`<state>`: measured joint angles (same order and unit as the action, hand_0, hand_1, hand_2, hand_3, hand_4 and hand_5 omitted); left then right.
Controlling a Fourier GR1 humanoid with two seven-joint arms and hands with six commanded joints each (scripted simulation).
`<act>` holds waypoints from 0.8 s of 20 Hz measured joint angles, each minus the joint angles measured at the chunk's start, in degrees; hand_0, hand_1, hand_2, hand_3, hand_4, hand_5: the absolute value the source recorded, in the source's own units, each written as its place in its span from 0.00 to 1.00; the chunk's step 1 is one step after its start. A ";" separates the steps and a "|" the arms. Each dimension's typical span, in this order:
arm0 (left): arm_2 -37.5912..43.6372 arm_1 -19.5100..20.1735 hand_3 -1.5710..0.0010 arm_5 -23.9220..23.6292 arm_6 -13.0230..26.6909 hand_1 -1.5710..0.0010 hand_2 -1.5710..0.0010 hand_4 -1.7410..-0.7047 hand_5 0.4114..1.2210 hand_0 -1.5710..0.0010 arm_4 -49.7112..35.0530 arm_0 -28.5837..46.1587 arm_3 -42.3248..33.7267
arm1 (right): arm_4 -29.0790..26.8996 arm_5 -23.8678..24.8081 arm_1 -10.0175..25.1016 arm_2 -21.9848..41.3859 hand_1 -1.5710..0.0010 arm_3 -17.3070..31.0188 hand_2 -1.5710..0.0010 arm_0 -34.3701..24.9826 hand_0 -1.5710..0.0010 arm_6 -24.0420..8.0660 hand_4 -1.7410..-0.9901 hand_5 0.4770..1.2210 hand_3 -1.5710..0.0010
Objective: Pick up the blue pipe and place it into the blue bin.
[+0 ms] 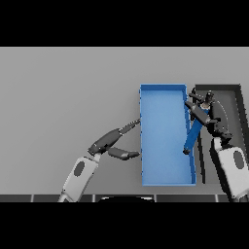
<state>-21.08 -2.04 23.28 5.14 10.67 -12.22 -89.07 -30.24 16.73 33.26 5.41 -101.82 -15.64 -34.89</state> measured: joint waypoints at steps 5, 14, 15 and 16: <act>-0.44 0.24 1.00 -0.28 0.40 1.00 1.00 0.83 0.01 1.00 0.71 0.14 -0.50 | -3.75 11.33 7.85 12.65 0.01 1.92 0.00 1.32 0.00 0.02 0.00 1.00 0.46; -0.45 0.06 1.00 -0.13 1.33 1.00 1.00 0.83 0.02 1.00 0.24 0.62 -1.20 | -18.15 13.98 22.82 34.31 0.86 8.71 0.86 -8.79 0.84 -0.06 0.80 0.74 0.92; -0.26 0.28 1.00 0.05 1.53 1.00 1.00 0.83 0.02 1.00 0.03 0.62 -1.28 | -18.52 12.71 24.24 37.03 0.89 9.08 0.89 -10.43 0.87 -0.06 0.84 0.67 0.93; -0.71 -0.44 1.00 -0.39 2.13 1.00 1.00 0.83 0.02 1.00 0.62 0.37 -0.76 | -18.88 11.43 25.23 40.27 0.91 9.47 0.91 -12.35 0.90 -0.06 0.88 0.61 0.95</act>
<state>-21.78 -2.48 22.89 7.27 11.28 -11.85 -89.83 -49.12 28.16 58.49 45.68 -92.35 -27.99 -34.95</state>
